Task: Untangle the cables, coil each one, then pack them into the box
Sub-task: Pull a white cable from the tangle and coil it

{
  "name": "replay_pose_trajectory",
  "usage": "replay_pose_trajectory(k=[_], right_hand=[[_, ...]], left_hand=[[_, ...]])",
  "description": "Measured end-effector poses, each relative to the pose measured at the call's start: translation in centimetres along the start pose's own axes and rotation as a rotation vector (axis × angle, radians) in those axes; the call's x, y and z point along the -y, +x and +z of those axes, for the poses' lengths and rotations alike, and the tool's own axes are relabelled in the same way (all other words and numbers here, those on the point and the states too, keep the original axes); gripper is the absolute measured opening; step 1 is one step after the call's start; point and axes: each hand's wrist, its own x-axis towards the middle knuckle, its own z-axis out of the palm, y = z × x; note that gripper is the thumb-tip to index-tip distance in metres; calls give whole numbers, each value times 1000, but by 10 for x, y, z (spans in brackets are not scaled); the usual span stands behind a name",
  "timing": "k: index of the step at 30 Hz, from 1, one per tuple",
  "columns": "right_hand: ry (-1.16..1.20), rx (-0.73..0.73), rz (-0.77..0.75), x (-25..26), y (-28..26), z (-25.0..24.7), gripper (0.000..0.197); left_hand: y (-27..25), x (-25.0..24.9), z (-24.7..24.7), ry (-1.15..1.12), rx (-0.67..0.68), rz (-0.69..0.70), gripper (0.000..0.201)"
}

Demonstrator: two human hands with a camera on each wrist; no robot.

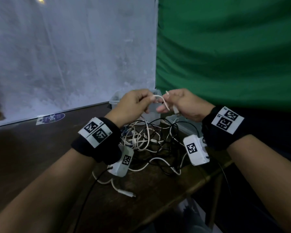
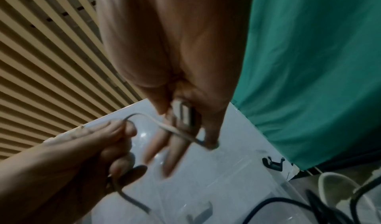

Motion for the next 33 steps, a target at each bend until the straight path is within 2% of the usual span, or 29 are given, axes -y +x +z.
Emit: replay_pose_trajectory(k=[2, 4, 6, 8, 13, 16, 19, 21, 23, 25, 26, 30, 33], right_hand=[[112, 61, 12, 4, -5, 5, 25], [154, 92, 23, 7, -9, 8, 32], [153, 123, 11, 8, -11, 7, 39], [202, 109, 5, 10, -13, 4, 41], [659, -4, 12, 24, -15, 1, 39], [840, -99, -33, 27, -10, -1, 32], [758, -252, -61, 26, -6, -6, 27], [553, -322, -78, 21, -3, -6, 27], [201, -347, -100, 10, -1, -4, 30], [-76, -282, -90, -3, -1, -1, 31], [-128, -218, -63, -8, -1, 0, 30], [-67, -22, 22, -11, -7, 10, 25], [89, -6, 12, -5, -11, 18, 29]], left_hand=[[6, -1, 0, 51, -128, 0, 20], [11, 1, 0, 69, -201, -16, 17], [12, 6, 3, 70, -230, -48, 17], [11, 12, 8, 85, -202, -101, 17], [-3, 13, 30, 39, 68, -257, 19], [-13, 8, 39, 102, 326, -318, 15], [-23, 6, 38, 208, 620, -277, 19], [-27, 4, 29, 229, 676, -236, 19], [-27, 0, 17, 185, 599, -199, 21], [-24, -3, 4, 133, 455, -178, 22], [-21, -4, 0, 133, 375, -154, 22], [-8, -7, -8, 160, 72, -35, 17], [0, -3, -7, 123, -119, -18, 18]])
